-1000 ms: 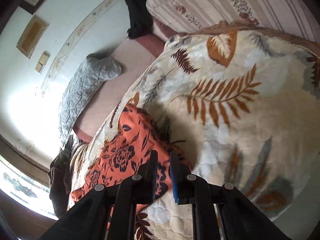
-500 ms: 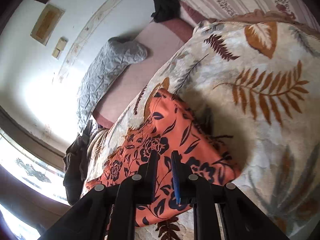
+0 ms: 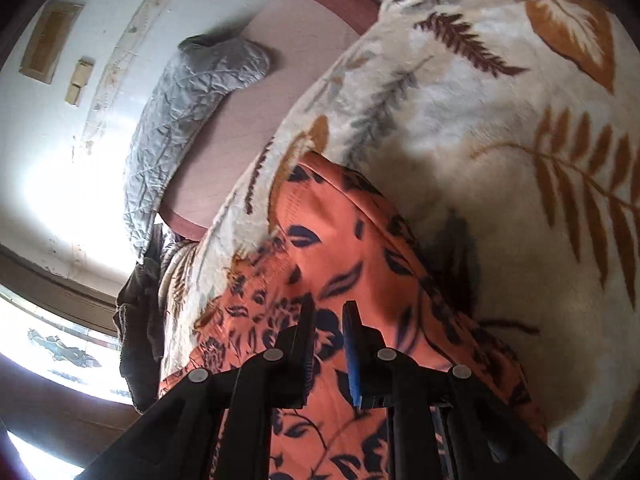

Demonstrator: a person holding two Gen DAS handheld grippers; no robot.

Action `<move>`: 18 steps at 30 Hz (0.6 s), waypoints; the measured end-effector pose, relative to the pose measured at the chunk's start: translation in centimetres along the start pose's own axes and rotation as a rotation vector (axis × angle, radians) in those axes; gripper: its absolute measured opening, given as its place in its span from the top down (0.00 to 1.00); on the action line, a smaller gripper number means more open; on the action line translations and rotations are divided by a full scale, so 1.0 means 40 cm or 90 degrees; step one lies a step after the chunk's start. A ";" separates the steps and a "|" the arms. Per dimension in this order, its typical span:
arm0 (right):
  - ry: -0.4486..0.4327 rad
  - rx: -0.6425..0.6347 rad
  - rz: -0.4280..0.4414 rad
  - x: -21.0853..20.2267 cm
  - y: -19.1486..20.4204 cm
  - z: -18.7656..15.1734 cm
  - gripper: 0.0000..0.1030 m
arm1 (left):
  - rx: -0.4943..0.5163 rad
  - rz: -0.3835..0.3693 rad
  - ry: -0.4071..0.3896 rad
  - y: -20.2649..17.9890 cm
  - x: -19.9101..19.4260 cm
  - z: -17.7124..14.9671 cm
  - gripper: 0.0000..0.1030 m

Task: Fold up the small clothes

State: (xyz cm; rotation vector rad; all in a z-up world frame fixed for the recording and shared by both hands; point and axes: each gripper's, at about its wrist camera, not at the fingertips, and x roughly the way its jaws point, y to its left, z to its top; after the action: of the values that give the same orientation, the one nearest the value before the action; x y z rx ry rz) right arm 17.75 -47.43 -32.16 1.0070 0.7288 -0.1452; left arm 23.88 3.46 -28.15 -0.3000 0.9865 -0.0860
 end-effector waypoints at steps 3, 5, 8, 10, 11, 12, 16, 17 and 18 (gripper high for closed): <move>-0.018 -0.017 0.003 0.046 0.038 0.051 0.84 | -0.004 0.006 0.017 0.007 0.031 0.003 0.36; -0.020 -0.022 -0.018 0.092 0.054 0.084 0.84 | 0.012 0.015 0.006 -0.001 0.034 0.003 0.34; -0.014 -0.026 -0.054 0.170 0.065 0.128 0.84 | 0.045 0.035 0.000 -0.016 0.048 0.004 0.31; -0.020 -0.012 -0.105 0.211 0.043 0.157 0.86 | 0.054 0.037 -0.002 -0.019 0.052 0.006 0.30; -0.025 -0.003 -0.100 0.221 0.030 0.167 0.86 | 0.058 0.038 -0.003 -0.020 0.052 0.006 0.29; -0.033 0.000 -0.092 0.222 0.026 0.174 0.86 | 0.060 0.038 -0.004 -0.020 0.053 0.007 0.29; -0.059 0.004 -0.053 0.159 0.038 0.172 0.85 | 0.042 0.027 -0.011 -0.009 0.041 0.017 0.29; -0.066 -0.006 -0.050 0.136 0.045 0.165 0.84 | 0.034 0.029 -0.019 -0.004 0.031 0.019 0.29; -0.069 -0.018 -0.051 0.110 0.052 0.155 0.84 | 0.027 0.031 -0.031 0.000 0.019 0.021 0.29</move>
State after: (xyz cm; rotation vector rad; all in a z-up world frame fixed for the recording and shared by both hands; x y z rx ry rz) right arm 25.01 -50.38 -31.39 0.9367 0.6709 -0.2561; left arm 24.98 3.47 -28.32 -0.2380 0.9415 -0.0544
